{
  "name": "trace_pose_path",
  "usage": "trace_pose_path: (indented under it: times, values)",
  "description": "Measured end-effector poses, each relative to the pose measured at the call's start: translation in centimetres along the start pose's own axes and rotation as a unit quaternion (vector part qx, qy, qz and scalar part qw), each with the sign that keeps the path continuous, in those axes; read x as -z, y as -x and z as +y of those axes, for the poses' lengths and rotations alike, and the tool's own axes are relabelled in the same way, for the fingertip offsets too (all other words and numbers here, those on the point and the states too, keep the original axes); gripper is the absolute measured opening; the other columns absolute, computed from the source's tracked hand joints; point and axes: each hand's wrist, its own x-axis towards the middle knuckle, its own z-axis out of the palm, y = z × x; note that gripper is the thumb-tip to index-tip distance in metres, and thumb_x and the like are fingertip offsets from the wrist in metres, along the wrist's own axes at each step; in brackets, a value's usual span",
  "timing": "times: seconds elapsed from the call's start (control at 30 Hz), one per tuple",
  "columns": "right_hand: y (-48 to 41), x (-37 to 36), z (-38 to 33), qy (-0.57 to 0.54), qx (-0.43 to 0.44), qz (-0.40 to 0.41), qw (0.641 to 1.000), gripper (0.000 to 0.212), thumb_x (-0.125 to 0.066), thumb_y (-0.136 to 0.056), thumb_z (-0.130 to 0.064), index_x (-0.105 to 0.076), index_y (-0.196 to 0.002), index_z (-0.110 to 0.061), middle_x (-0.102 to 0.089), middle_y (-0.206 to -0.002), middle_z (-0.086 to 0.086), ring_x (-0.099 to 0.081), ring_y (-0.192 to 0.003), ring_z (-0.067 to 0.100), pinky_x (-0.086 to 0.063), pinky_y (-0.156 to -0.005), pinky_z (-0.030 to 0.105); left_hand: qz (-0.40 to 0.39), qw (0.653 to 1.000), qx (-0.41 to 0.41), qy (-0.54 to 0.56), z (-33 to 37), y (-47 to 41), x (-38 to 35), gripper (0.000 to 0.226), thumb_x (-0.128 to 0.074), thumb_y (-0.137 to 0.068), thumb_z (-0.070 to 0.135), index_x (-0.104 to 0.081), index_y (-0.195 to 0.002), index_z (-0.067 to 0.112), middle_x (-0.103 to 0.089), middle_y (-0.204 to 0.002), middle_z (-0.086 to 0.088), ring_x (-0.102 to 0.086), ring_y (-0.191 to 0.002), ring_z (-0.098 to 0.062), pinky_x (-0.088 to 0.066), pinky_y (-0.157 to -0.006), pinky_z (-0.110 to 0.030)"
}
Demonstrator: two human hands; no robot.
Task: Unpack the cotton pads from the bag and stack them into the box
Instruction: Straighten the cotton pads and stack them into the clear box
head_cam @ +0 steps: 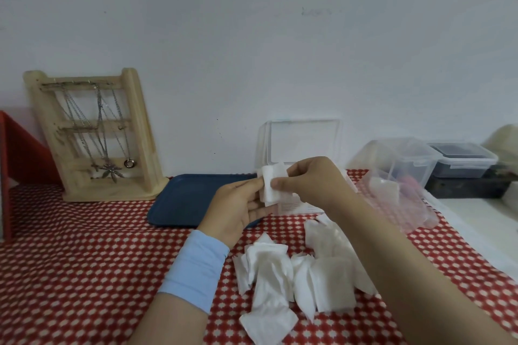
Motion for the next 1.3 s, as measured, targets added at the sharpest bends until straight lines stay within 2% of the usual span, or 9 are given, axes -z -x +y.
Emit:
trace_pose_path:
  times: [0.13,0.2,0.33,0.43,0.5,0.6,0.9,1.13,1.3]
  values:
    - [0.1,-0.1,0.1,-0.025,-0.009,-0.022,0.999,0.035,-0.09,-0.072,-0.028,-0.07,-0.099,-0.017,-0.073,-0.086,-0.003,-0.065,-0.063,0.01,-0.052,-0.056,0.023,-0.029,0.999,0.018,0.013,0.5,0.3,0.1,0.032,-0.059,-0.101,0.031,-0.071,-0.114,0.004,-0.078,-0.106,-0.015,-0.076,-0.099,-0.026,-0.063,-0.079,-0.034]
    - [0.3,0.0,0.1,-0.068,-0.012,-0.045,0.997,0.034,-0.088,-0.075,-0.025,-0.07,-0.104,-0.018,-0.074,-0.082,-0.003,-0.059,-0.052,0.008,-0.042,-0.044,0.017,-0.037,0.998,-0.005,-0.05,0.7,0.3,0.6,0.028,-0.065,-0.096,0.017,-0.071,-0.118,0.001,-0.078,-0.107,-0.013,-0.076,-0.1,-0.023,-0.062,-0.077,-0.029]
    - [0.8,-0.5,-0.6,-0.108,0.009,-0.067,0.992,0.019,-0.08,-0.085,-0.029,-0.075,-0.096,-0.015,-0.073,-0.078,-0.004,-0.054,-0.051,0.007,-0.041,-0.048,0.02,-0.005,0.995,-0.032,-0.097,1.3,0.0,2.8,0.027,-0.068,-0.093,0.004,-0.07,-0.12,0.003,-0.079,-0.107,-0.009,-0.076,-0.099,-0.02,-0.061,-0.074,-0.025]
    - [1.3,-1.0,-0.6,0.092,0.079,-0.097,0.988,0.017,-0.072,-0.089,-0.037,-0.076,-0.094,-0.022,-0.074,-0.089,-0.006,-0.066,-0.071,0.006,-0.052,-0.066,0.02,0.05,0.994,-0.048,-0.086,1.8,-0.4,4.4,0.028,-0.067,-0.094,0.001,-0.068,-0.122,0.002,-0.077,-0.11,-0.01,-0.075,-0.101,-0.023,-0.062,-0.073,-0.027]
    - [1.9,-1.5,-0.4,0.214,0.108,-0.215,0.947,0.014,-0.072,-0.089,-0.034,-0.08,-0.099,-0.027,-0.075,-0.098,-0.013,-0.067,-0.09,0.001,-0.053,-0.085,0.021,0.073,0.993,-0.058,-0.076,1.8,-0.6,5.3,0.027,-0.064,-0.095,0.001,-0.067,-0.122,0.001,-0.074,-0.115,-0.012,-0.072,-0.106,-0.025,-0.062,-0.075,-0.028]
    - [2.4,-2.4,0.0,0.257,0.104,-0.307,0.911,0.016,-0.076,-0.087,-0.029,-0.08,-0.102,-0.029,-0.074,-0.1,-0.021,-0.066,-0.093,-0.004,-0.048,-0.089,0.017,0.082,0.993,-0.059,-0.058,1.8,-0.5,5.6,0.019,-0.064,-0.097,0.006,-0.068,-0.115,0.004,-0.072,-0.118,-0.015,-0.07,-0.109,-0.028,-0.063,-0.075,-0.029]
    - [1.5,0.4,-0.8,0.037,0.053,-0.231,0.971,0.003,-0.084,-0.08,-0.019,-0.082,-0.083,-0.018,-0.07,-0.065,-0.003,-0.06,-0.06,0.006,-0.049,-0.063,0.019,0.059,0.987,-0.052,-0.138,1.5,-0.4,4.5,0.013,-0.064,-0.098,0.012,-0.074,-0.104,0.008,-0.077,-0.106,-0.01,-0.075,-0.099,-0.021,-0.062,-0.071,-0.027]
    - [1.1,2.4,-0.5,0.094,0.025,-0.228,0.969,0.014,-0.074,-0.09,-0.013,-0.082,-0.096,-0.023,-0.079,-0.082,-0.001,-0.076,-0.078,0.013,-0.061,-0.078,0.033,0.067,0.965,-0.075,-0.242,1.2,-0.5,3.5,0.013,-0.066,-0.097,0.012,-0.072,-0.089,0.021,-0.075,-0.1,-0.001,-0.073,-0.094,-0.018,-0.064,-0.07,-0.029]
    - [0.8,2.5,-0.7,0.08,0.078,-0.139,0.984,0.02,-0.064,-0.093,-0.006,-0.078,-0.089,-0.021,-0.074,-0.072,-0.012,-0.07,-0.068,0.013,-0.061,-0.069,0.034,0.103,0.949,-0.119,-0.273,0.6,-0.7,2.6,0.01,-0.067,-0.095,0.014,-0.075,-0.09,0.012,-0.078,-0.089,0.003,-0.074,-0.085,-0.013,-0.063,-0.069,-0.026]
